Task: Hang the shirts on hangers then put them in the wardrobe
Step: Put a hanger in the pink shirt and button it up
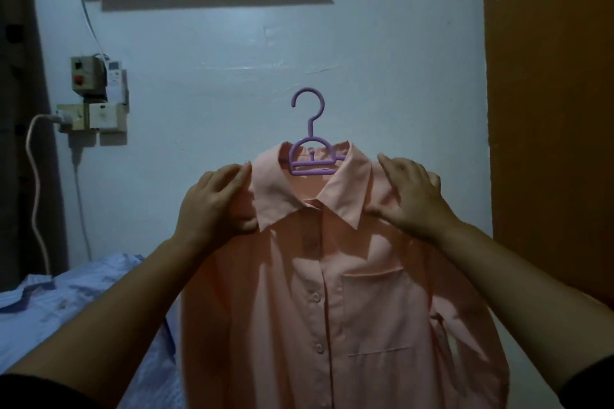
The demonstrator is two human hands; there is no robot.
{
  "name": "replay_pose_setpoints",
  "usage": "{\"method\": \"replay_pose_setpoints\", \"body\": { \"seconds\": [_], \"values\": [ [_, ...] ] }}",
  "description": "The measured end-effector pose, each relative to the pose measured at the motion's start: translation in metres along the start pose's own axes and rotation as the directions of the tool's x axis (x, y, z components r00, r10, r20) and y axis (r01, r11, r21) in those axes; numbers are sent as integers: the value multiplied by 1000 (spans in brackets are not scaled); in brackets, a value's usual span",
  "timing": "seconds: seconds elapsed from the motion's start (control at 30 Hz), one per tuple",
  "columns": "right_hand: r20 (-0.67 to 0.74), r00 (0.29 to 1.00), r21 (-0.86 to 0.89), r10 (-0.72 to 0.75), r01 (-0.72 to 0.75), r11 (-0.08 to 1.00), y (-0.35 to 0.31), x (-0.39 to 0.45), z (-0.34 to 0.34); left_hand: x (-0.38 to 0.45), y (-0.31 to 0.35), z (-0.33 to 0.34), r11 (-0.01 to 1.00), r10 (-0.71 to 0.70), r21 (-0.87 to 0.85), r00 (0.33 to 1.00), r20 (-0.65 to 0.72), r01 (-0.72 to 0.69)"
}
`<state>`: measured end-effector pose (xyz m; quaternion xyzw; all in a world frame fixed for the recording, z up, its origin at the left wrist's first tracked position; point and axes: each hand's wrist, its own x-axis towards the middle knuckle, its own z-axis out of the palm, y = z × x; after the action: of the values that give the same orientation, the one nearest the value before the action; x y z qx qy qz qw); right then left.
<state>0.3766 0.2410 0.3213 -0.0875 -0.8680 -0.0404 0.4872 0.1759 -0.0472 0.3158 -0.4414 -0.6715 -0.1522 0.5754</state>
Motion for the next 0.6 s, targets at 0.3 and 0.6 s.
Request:
{"method": "replay_pose_setpoints", "body": {
  "seconds": [0.3,0.6],
  "values": [
    [-44,996,-16,-79,78,997,0,6,13,5,-11,-9,997,41,56,995,92,-46],
    [-71,984,-3,-163,163,987,9,5,19,5,-8,-17,985,165,22,979,122,-169]
  ]
}}
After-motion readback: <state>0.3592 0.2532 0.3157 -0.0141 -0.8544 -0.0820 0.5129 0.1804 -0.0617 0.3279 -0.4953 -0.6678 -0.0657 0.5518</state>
